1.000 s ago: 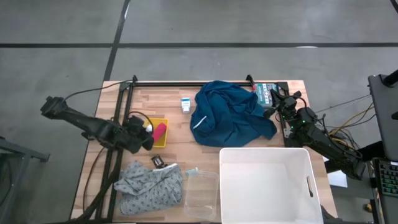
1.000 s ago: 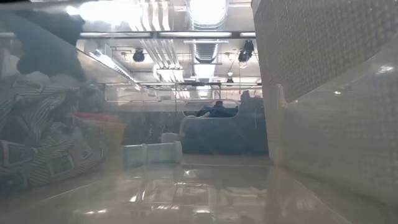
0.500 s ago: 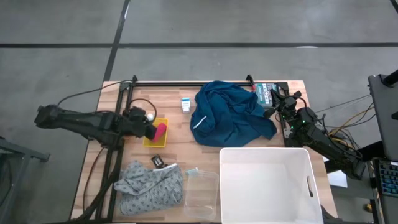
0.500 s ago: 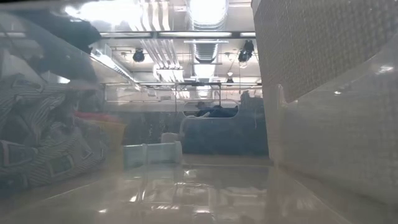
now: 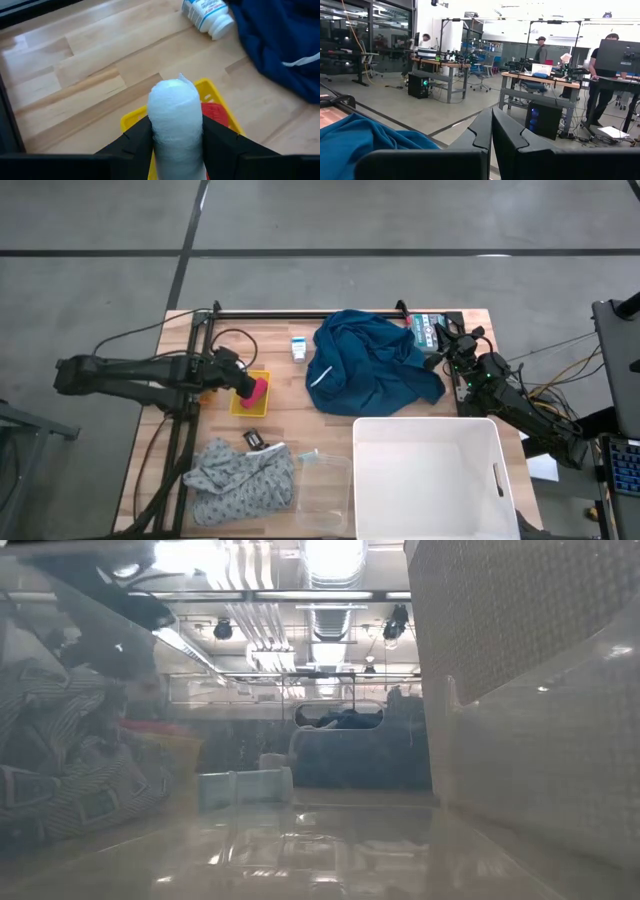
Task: Pick & Place Medicine items
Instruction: Put the white rolled bandage into the yellow bin
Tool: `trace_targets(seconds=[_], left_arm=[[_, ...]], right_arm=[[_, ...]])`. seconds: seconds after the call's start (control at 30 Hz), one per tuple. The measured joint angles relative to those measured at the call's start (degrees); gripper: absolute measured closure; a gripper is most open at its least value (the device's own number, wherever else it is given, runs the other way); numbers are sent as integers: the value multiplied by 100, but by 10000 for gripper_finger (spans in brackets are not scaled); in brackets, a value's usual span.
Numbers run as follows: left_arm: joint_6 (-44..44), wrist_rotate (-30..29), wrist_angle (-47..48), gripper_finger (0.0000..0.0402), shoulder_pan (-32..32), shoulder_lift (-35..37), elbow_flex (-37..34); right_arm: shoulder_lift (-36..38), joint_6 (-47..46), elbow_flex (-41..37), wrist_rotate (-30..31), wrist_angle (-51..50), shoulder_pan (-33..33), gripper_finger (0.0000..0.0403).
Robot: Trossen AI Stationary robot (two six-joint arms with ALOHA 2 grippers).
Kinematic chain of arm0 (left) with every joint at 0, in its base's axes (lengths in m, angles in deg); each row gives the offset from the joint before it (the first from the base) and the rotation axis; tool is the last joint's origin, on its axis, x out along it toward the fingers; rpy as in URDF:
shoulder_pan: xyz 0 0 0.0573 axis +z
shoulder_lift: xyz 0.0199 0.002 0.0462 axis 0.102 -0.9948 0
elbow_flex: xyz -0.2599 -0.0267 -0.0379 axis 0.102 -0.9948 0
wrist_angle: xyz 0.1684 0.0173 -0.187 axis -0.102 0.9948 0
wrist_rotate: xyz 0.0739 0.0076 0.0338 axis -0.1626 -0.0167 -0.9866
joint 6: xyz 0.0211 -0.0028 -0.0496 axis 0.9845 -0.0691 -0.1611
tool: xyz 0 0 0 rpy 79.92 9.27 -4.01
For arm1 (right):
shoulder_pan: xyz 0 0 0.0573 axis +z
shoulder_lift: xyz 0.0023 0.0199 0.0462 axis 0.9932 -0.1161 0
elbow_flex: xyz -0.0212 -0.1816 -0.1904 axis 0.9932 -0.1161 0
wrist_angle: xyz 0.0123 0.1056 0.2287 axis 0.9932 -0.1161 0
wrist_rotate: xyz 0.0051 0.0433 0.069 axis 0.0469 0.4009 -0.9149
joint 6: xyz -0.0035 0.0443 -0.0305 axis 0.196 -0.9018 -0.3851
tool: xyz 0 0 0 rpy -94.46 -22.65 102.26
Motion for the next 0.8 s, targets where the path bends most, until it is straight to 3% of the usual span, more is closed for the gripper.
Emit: trace_targets(seconds=[0.8], left_arm=[[-319, 284, -62, 255, 73, -1271, -11]], right_arm=[[0, 0, 0, 1, 0, 0, 394]])
